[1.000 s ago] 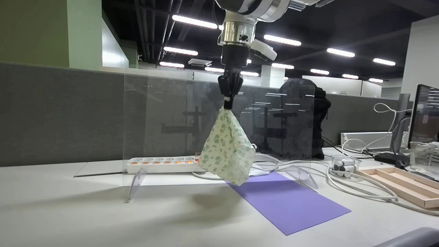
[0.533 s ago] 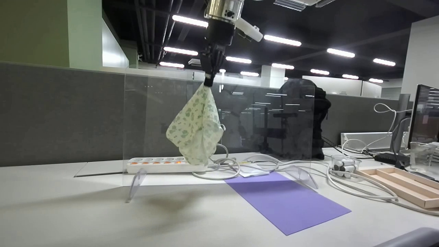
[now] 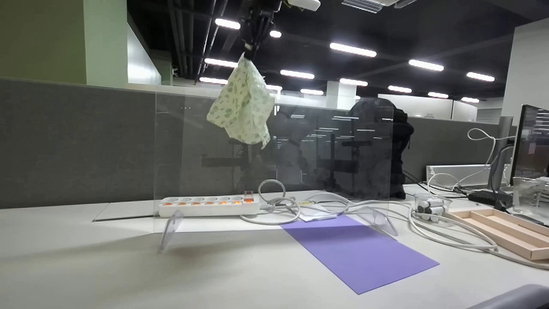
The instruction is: Hang the cloth on the transparent screen
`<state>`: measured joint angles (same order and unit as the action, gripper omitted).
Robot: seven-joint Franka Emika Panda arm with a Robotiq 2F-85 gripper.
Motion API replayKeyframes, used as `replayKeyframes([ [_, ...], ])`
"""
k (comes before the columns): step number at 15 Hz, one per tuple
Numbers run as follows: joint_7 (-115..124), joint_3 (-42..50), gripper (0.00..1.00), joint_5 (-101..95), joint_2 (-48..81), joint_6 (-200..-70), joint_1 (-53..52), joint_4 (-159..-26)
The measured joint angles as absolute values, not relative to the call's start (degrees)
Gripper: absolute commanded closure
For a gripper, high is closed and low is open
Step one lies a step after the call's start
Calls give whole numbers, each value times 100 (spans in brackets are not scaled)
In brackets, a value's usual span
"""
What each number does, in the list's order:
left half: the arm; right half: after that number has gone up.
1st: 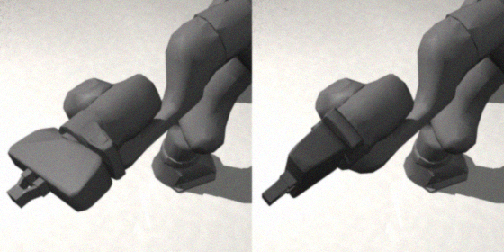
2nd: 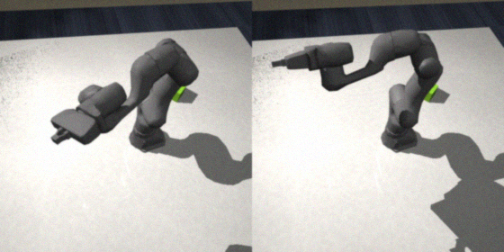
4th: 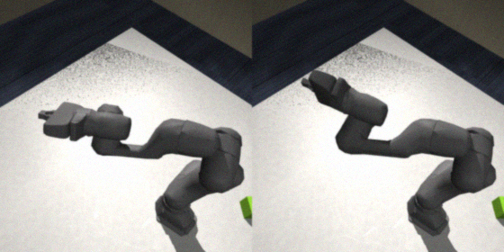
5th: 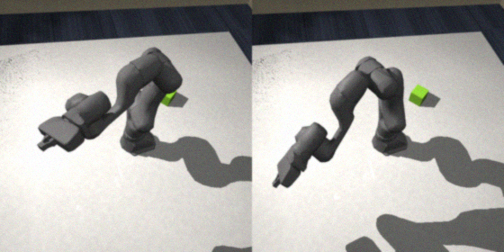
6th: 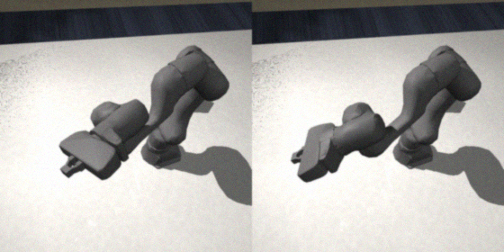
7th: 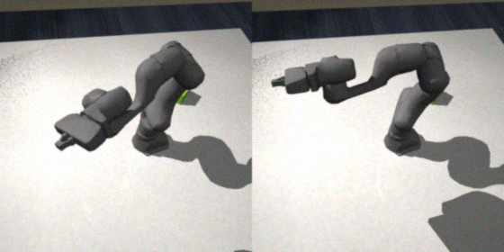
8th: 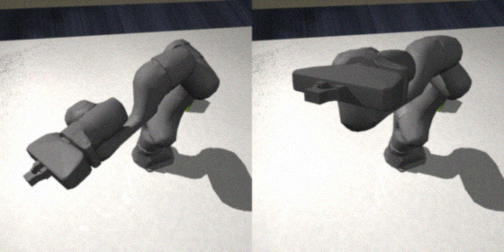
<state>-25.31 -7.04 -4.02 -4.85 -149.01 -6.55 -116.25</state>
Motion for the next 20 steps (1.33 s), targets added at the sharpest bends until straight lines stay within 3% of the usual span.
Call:
replayKeyframes([
  [20,-242,-238,100,-2074,624,-15186,-316,-9491],
])
